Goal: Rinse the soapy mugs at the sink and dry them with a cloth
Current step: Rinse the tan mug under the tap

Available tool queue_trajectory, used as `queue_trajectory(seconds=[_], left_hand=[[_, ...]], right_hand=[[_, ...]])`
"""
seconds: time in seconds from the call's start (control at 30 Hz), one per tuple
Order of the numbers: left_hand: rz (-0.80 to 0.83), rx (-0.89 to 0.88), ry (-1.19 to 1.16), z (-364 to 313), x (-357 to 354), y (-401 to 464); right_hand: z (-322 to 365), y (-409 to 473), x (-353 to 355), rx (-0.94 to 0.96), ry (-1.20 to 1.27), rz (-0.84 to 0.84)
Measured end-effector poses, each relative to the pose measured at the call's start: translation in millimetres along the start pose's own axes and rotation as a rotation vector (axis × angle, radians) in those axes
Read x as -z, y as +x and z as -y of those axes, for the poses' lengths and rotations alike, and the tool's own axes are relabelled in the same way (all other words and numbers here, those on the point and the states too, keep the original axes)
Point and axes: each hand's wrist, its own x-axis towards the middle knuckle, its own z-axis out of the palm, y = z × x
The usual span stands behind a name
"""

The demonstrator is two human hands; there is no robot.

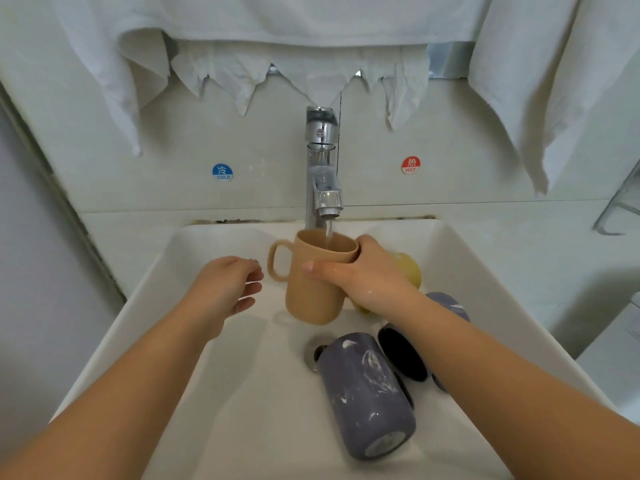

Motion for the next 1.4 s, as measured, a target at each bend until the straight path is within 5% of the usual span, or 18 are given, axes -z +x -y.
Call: queue_trajectory(seconds=[0.1,0.23,0.43,0.57,0.77,0.93,1.23,1.4], left_hand=[[-0.065,-0.114,0.091,-1,-4,-5],[-0.2,-0.514,0.337,-4,-14,-24],[0.098,-0.686,0.735,-10,-41,-46],[0.133,-0.548,0.901,-24,-64,-38],[0.343,-0.115,0.454,-43,-67,-16],[0.502,-0.115,0.582,-61,-51,-11],[0.397,-0.663,1.66,-73,-54,-23],[0.412,-0.998,1.869,-57,-55,-18]], right_hand=[[2,0,1,-0.031,-0.023,0.012],[4,5,-3,-0.157,0.111,-0.008],[0,6,-4,-0.326,0.381,0.079],[-2,3,14,-0.358,0.282,0.074],[-7,14,48,-0.379,0.219,-0.032],[-8,15,43,-0.322,0.094,-0.032],[-14,17,47,-0.126,-0.125,-0.189],[-18,19,45,-0.106,-0.115,-0.195]])
